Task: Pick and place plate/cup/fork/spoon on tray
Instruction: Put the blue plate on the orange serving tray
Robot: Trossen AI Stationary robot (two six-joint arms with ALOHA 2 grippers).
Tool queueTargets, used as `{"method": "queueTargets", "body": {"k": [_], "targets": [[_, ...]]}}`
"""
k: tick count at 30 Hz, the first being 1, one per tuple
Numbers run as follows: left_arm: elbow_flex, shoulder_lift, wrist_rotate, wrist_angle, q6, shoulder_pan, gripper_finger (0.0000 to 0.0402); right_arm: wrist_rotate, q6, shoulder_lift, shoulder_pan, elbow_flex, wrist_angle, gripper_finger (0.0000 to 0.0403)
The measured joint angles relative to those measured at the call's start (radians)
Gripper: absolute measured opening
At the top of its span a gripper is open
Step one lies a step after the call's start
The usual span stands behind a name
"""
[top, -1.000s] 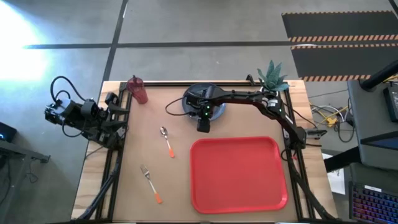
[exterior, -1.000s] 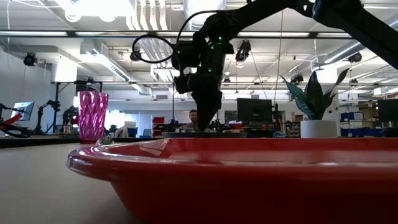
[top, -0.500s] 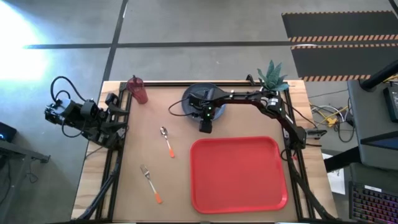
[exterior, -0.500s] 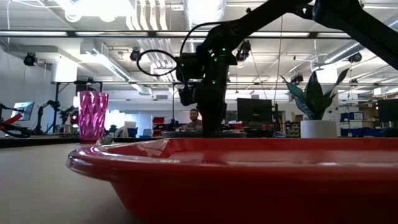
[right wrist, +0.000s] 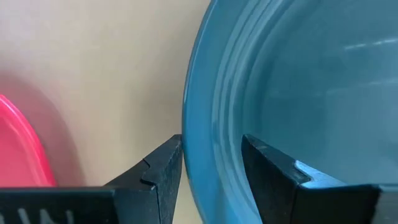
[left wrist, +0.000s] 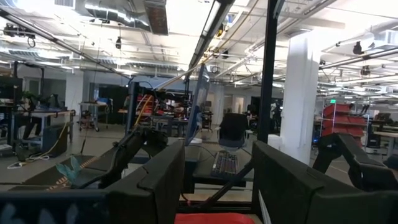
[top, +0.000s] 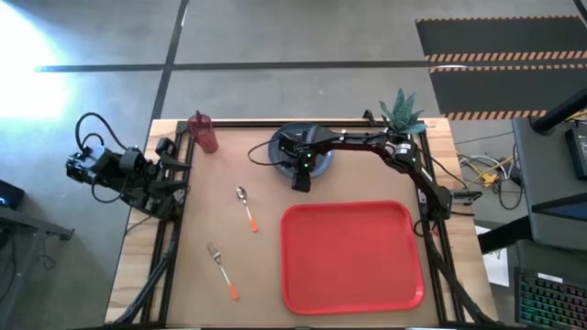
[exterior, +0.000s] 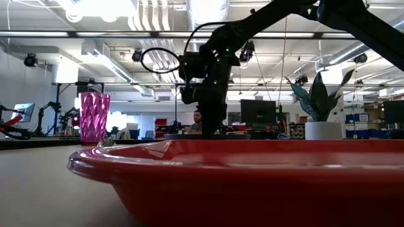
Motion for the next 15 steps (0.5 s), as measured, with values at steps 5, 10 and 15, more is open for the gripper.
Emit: {"method": "queueTargets", "body": {"k": [5, 10, 15], "targets": [[0.0, 0.0, 0.003, 0.0, 0.0, 0.0, 0.0171, -0.001, 0.002, 0.0, -0.012, -0.003, 0.003, 0.0157], [0.0, 0.0, 0.006, -0.001, 0.001, 0.0, 0.0171, -0.003, 0.006, 0.0, -0.015, -0.012, 0.012, 0.0157], [0.0, 0.0, 0.006, -0.028, 0.001, 0.0, 0.0171, -0.001, 0.006, 0.0, -0.014, -0.025, 0.02, 0.0157]]}}
